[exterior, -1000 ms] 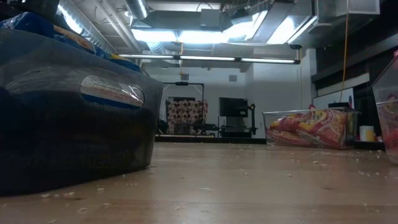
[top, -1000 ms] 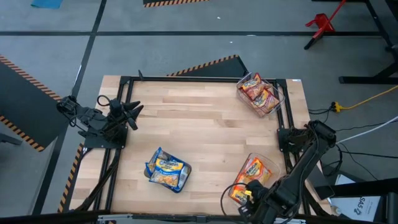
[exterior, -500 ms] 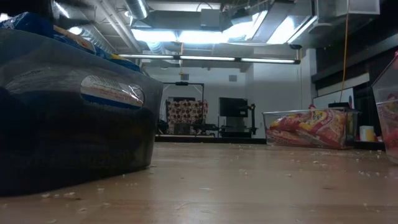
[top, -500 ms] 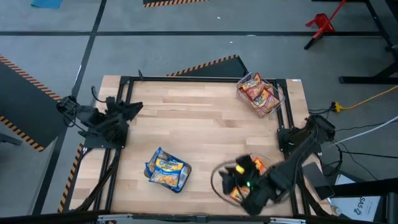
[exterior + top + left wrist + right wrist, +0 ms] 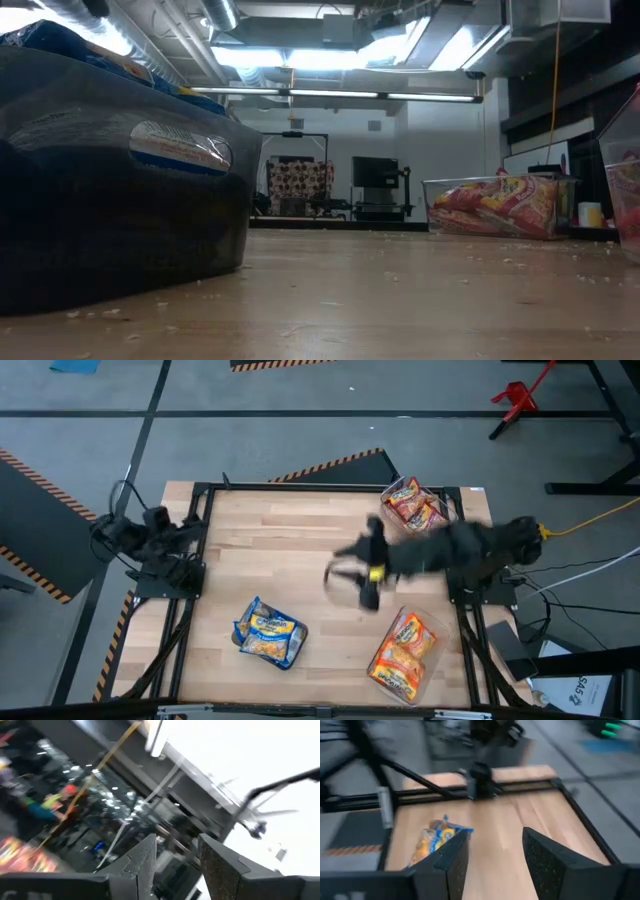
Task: Sort Maruchan noodles
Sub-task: Return to Home Position
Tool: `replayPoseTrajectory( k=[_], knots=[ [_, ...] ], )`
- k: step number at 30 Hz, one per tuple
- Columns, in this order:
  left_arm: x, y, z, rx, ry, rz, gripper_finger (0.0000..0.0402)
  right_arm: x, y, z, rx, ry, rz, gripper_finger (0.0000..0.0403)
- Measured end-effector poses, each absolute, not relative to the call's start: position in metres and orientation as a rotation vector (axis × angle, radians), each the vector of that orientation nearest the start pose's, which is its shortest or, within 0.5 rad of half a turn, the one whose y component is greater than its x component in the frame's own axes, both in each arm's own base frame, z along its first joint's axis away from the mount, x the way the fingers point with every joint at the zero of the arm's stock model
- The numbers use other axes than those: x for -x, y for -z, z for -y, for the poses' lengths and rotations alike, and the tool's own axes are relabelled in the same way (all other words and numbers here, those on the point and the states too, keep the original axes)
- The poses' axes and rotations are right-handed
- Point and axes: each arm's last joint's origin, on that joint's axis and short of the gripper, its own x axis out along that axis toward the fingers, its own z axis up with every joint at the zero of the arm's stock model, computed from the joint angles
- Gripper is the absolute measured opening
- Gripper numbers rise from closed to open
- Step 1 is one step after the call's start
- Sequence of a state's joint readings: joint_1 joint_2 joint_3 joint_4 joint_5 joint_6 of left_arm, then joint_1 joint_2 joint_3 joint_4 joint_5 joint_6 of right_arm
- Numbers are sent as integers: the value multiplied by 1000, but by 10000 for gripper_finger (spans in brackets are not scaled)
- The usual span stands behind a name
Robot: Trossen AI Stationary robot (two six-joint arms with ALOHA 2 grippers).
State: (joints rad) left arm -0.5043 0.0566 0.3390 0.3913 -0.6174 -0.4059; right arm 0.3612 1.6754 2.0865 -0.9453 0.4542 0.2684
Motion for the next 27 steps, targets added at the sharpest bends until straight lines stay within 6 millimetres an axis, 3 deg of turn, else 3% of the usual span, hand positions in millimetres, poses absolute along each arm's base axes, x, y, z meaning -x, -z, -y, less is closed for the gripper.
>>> replayPoseTrajectory(
  k=[3,7,12,16,21,27],
  knots=[
    [-39,-319,5,667,70,582,140,-303,-489,-60,-8,-19,-431,172],
    [-20,-344,-7,599,27,477,140,-272,-491,-9,-31,4,-448,173],
    [-3,-353,-19,544,-115,358,140,-223,-471,19,-44,57,-377,172],
    [-2,-351,-21,462,-200,321,140,-184,-430,25,-89,97,-228,172],
    [-11,-337,-19,424,-344,280,140,-144,-356,24,-228,180,-48,172],
    [-23,-309,-14,457,-387,246,140,-118,-284,21,-351,204,106,172]
  ],
)
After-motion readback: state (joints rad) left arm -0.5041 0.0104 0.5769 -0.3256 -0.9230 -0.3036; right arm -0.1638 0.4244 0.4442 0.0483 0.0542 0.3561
